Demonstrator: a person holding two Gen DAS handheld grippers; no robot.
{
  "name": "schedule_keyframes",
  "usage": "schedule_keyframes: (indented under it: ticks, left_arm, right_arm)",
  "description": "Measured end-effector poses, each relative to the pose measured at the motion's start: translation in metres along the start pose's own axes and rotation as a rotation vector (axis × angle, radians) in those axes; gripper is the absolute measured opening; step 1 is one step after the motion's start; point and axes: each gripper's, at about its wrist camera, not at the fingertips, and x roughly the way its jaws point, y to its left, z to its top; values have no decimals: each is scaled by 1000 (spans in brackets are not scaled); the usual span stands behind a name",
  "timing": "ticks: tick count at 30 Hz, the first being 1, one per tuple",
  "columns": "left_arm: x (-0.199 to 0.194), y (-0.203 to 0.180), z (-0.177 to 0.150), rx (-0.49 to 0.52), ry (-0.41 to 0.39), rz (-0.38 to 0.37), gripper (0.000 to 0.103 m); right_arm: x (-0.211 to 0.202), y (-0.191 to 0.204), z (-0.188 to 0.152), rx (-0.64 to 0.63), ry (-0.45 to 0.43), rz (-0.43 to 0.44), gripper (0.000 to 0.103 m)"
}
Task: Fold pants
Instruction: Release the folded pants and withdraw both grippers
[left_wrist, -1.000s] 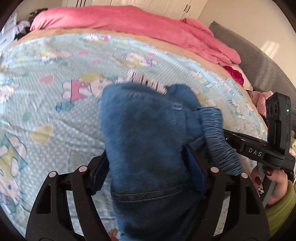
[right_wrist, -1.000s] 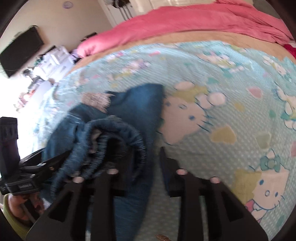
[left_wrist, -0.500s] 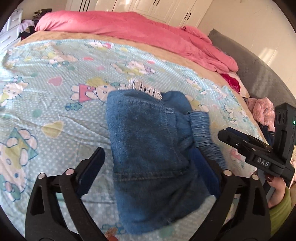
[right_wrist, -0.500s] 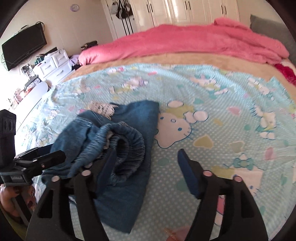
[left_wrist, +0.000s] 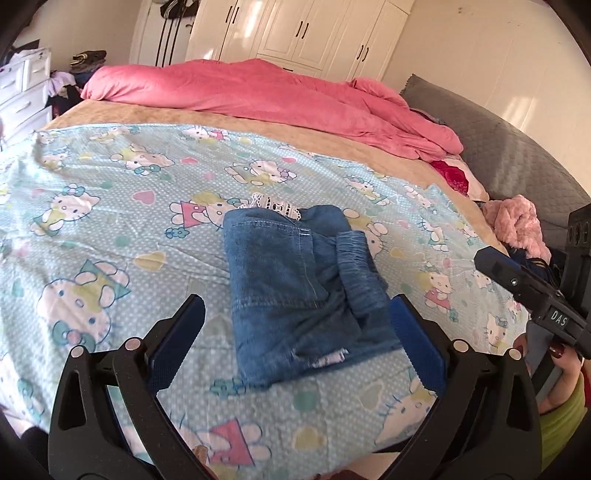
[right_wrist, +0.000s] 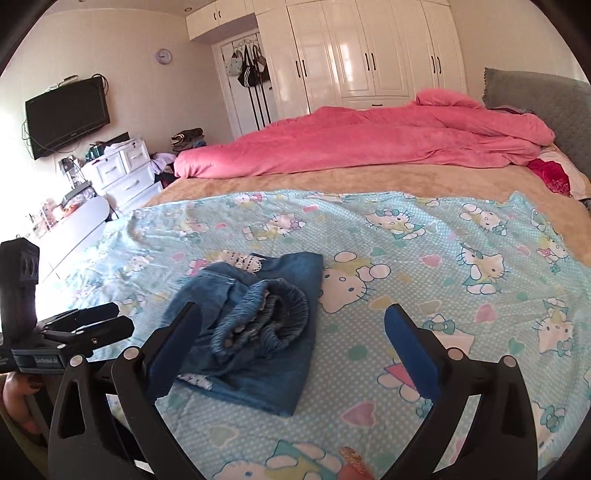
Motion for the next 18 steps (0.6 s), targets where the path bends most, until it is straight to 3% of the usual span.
schedule_keyframes:
  ticks: [8,18]
  left_arm:
    - [-21,-7,-20,26,-2,8,94]
    - [-22,2,-59,-14,36,34,94]
  right_arm:
    - [-28,18,-16,-25,13,-3,99]
    - [-28,32,-63,-97,53,-72,99]
